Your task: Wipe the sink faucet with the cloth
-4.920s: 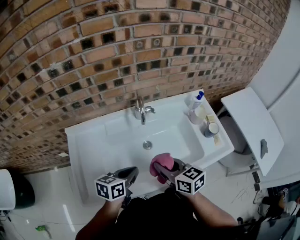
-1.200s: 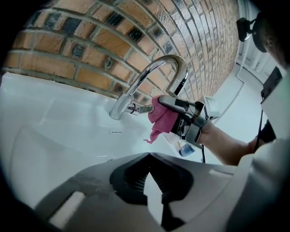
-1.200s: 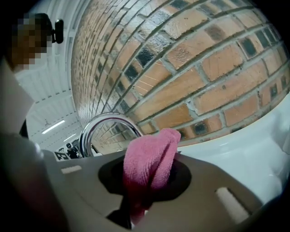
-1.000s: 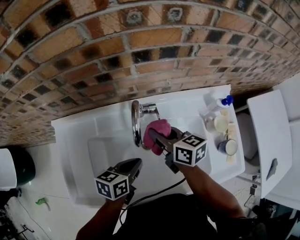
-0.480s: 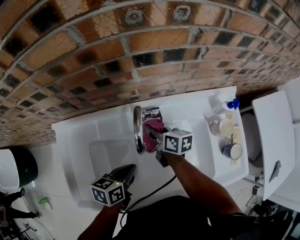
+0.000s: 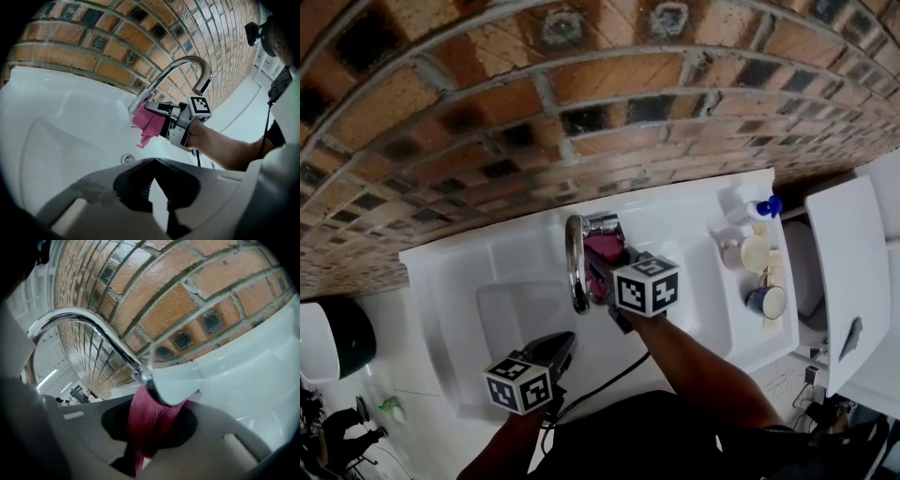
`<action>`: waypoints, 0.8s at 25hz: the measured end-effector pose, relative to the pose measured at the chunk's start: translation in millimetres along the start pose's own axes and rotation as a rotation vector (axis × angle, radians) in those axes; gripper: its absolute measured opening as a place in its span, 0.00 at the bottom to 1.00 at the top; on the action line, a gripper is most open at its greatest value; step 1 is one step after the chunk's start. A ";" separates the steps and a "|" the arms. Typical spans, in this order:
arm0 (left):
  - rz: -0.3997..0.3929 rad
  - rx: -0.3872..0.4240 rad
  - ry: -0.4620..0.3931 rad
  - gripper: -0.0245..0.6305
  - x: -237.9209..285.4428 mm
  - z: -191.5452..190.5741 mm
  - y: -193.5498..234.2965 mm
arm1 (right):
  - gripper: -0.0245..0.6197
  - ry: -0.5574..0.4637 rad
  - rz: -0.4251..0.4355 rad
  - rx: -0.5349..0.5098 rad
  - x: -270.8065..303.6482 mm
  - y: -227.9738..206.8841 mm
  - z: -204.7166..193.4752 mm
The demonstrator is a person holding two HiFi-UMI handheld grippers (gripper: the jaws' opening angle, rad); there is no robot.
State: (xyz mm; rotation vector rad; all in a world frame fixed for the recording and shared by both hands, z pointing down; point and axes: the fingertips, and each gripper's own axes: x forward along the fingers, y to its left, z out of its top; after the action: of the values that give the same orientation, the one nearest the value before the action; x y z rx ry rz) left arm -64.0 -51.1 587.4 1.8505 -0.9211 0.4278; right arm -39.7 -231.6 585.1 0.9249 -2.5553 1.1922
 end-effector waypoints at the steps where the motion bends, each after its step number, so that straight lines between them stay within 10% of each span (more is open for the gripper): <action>1: -0.003 0.001 -0.001 0.04 -0.1 0.0 -0.6 | 0.15 -0.018 0.000 -0.019 -2.5 3.9 4.6; 11: -0.021 0.014 -0.018 0.04 -8.9 -6.1 -11.2 | 0.15 -0.117 -0.035 0.077 -22.0 4.6 13.5; 20: -0.011 0.015 -0.038 0.04 -26.6 -13.7 -16.8 | 0.15 0.012 0.030 0.132 -2.9 -2.2 -31.3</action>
State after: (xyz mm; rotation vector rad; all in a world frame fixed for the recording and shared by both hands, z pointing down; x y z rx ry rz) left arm -67.2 -24.4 566.1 1.8821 -0.9352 0.3941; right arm -39.2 -208.2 606.1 0.9062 -2.5153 1.3847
